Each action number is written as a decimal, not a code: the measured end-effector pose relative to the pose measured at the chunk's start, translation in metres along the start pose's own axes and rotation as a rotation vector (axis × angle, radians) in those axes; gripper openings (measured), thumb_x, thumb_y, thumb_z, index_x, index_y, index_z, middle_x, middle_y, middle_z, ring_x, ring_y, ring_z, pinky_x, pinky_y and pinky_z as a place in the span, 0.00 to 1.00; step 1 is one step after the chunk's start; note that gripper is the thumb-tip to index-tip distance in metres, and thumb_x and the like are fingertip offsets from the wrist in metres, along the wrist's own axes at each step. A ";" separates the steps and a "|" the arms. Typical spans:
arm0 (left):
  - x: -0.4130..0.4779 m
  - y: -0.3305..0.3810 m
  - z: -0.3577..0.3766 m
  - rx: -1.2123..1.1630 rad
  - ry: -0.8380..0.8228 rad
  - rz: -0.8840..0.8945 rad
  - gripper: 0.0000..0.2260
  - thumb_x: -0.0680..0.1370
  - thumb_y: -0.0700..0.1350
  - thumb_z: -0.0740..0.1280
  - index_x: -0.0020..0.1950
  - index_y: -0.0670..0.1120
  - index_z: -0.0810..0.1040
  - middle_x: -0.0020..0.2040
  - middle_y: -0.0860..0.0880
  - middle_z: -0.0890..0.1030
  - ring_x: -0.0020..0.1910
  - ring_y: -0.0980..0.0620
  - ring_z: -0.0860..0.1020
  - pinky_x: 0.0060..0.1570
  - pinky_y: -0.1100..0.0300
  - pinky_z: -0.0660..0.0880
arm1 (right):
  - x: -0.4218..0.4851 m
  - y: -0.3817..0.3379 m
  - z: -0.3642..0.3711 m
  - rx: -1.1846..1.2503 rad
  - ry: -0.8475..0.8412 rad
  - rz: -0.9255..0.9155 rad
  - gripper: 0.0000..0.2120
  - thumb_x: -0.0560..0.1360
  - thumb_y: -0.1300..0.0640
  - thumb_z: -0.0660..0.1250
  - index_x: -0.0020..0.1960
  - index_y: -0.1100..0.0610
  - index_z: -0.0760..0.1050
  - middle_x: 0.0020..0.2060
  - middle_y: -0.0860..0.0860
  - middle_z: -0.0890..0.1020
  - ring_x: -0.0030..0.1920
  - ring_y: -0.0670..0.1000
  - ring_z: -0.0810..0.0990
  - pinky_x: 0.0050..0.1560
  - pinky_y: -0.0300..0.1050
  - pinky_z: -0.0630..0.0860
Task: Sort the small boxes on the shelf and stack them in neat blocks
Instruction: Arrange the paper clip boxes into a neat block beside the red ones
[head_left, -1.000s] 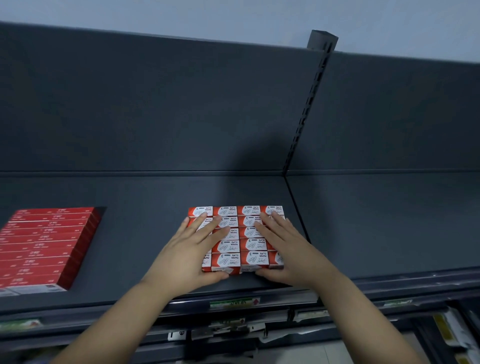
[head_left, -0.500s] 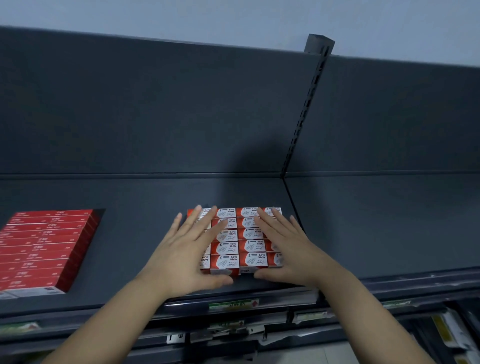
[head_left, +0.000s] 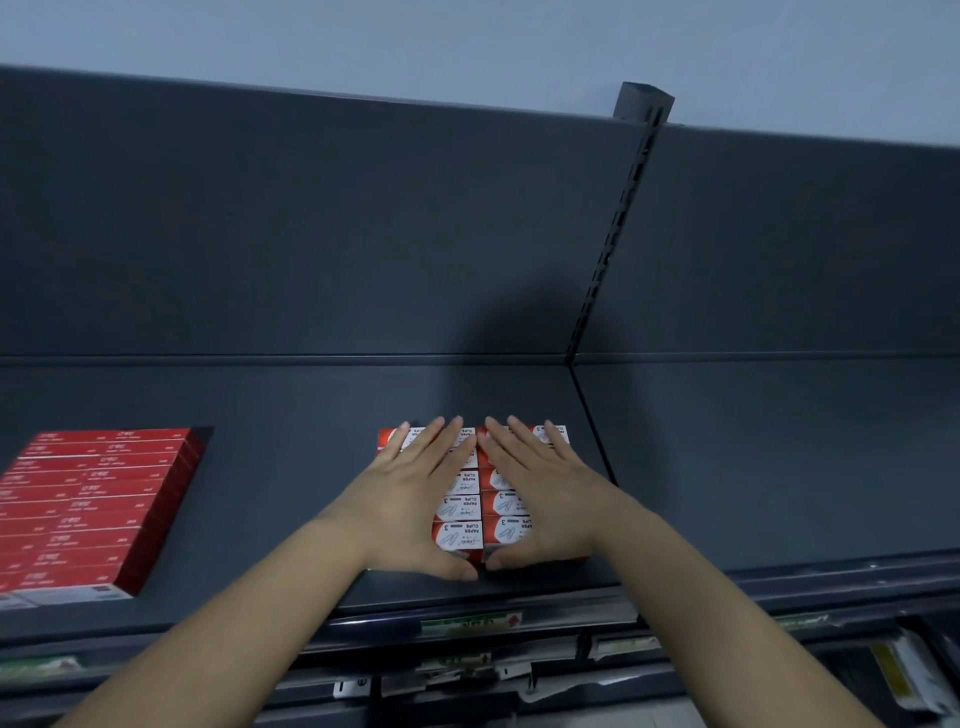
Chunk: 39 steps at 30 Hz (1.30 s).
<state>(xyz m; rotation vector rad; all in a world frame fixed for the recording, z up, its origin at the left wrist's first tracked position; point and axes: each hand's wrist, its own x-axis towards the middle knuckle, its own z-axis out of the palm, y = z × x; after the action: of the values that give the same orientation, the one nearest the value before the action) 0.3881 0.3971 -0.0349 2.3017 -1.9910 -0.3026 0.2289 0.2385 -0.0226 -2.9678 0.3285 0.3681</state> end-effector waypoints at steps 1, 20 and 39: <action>0.000 0.000 0.001 -0.002 0.015 0.002 0.58 0.62 0.79 0.60 0.79 0.50 0.36 0.79 0.52 0.35 0.76 0.55 0.32 0.76 0.51 0.34 | 0.000 0.000 0.001 -0.003 0.007 0.000 0.59 0.65 0.21 0.59 0.78 0.50 0.30 0.76 0.44 0.31 0.75 0.45 0.27 0.75 0.54 0.30; -0.014 -0.022 -0.013 -0.481 0.312 -0.119 0.44 0.68 0.80 0.46 0.78 0.59 0.45 0.78 0.64 0.45 0.76 0.67 0.41 0.75 0.61 0.39 | -0.018 0.008 -0.014 0.392 0.217 0.112 0.46 0.70 0.22 0.46 0.79 0.44 0.37 0.78 0.38 0.39 0.77 0.39 0.37 0.77 0.44 0.40; -0.017 -0.010 0.007 -1.693 0.328 -0.437 0.40 0.71 0.71 0.43 0.80 0.54 0.51 0.77 0.51 0.63 0.73 0.50 0.66 0.67 0.52 0.64 | -0.028 -0.005 -0.002 1.423 0.362 0.556 0.14 0.82 0.40 0.43 0.59 0.37 0.65 0.43 0.38 0.75 0.30 0.30 0.78 0.27 0.25 0.71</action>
<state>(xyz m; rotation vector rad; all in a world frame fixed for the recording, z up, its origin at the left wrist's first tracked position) 0.3936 0.4161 -0.0423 1.3164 -0.4243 -1.0046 0.2043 0.2484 -0.0132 -1.4808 0.9447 -0.2918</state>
